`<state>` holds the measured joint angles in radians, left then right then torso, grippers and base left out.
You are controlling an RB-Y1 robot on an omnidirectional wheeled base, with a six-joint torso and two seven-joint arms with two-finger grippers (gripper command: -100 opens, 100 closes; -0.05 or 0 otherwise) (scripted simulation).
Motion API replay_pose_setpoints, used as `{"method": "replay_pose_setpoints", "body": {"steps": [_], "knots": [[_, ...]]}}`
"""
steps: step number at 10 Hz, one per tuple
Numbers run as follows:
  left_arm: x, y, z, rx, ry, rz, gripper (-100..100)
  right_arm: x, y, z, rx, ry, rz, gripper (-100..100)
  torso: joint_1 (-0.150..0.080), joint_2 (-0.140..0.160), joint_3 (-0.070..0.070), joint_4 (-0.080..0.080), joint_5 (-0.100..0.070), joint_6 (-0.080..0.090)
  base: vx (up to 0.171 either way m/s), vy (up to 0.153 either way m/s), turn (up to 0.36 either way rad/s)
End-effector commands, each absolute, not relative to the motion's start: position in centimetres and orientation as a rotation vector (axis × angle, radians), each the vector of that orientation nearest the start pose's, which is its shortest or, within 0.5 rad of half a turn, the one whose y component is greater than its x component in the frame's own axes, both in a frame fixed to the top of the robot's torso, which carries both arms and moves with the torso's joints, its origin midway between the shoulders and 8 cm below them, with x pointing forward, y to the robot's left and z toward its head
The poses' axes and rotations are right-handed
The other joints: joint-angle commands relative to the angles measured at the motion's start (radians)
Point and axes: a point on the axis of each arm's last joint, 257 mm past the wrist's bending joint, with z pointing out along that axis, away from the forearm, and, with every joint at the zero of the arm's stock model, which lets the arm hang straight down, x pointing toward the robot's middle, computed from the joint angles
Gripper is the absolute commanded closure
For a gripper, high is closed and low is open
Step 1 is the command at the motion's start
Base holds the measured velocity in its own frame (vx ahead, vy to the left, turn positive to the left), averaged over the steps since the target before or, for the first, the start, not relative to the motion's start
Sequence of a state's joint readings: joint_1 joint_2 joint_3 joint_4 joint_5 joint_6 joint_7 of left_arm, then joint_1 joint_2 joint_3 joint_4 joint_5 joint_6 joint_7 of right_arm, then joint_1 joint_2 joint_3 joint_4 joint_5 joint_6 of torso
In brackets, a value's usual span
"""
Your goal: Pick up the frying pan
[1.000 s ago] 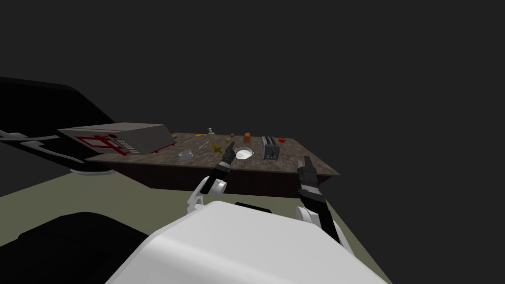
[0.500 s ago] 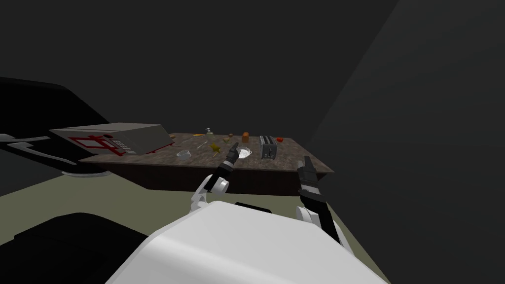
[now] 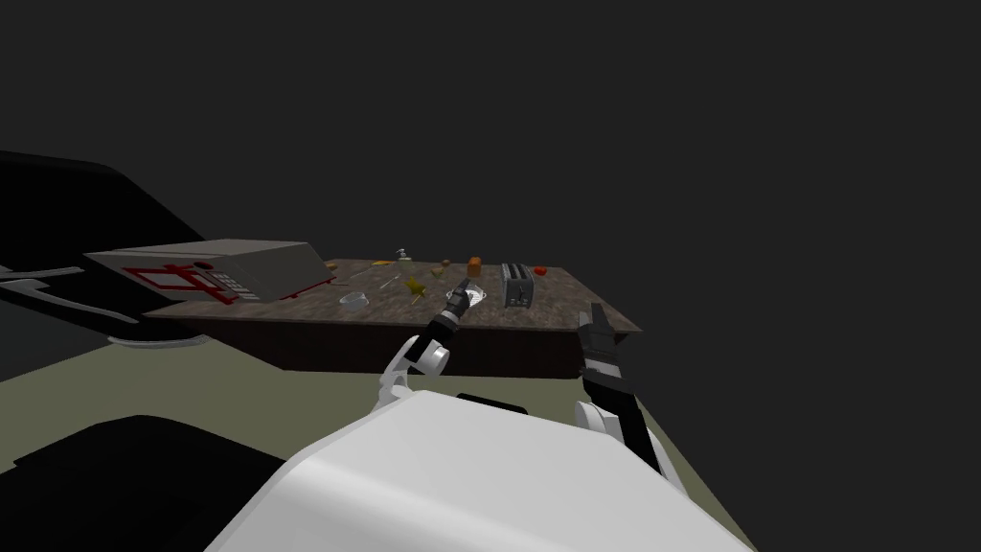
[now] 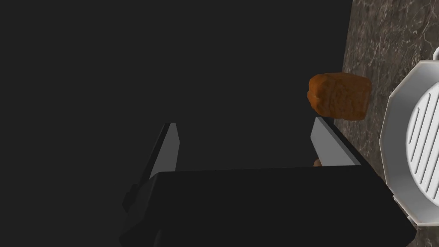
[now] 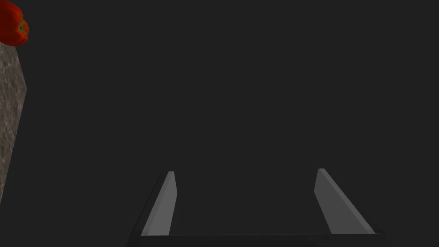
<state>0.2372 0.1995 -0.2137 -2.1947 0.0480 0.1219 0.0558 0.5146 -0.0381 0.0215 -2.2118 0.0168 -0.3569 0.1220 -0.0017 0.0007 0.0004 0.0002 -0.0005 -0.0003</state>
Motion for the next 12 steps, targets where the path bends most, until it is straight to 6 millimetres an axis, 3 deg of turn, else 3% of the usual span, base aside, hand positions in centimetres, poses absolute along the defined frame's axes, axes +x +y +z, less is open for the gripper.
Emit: {"method": "replay_pose_setpoints", "body": {"steps": [1, 12], "knots": [[46.0, 15.3, -7.7, -0.93, 1.225, -1.448, -100, 37.7, -27.7, -4.3, 0.744, 0.845, 1.139, 0, 0.0, 0.0, 0.0, 0.0, 0.0, 0.0, -0.008, -0.032, -0.024], [48.0, 13.3, -12.9, -1.108, 1.437, -1.363, -100, 37.7, -27.7, -4.3, 0.744, 0.845, 1.139, 0, 0.002, -0.002, -0.001, 0.0, 0.0, 0.0, 0.006, -0.015, -0.007]]}}
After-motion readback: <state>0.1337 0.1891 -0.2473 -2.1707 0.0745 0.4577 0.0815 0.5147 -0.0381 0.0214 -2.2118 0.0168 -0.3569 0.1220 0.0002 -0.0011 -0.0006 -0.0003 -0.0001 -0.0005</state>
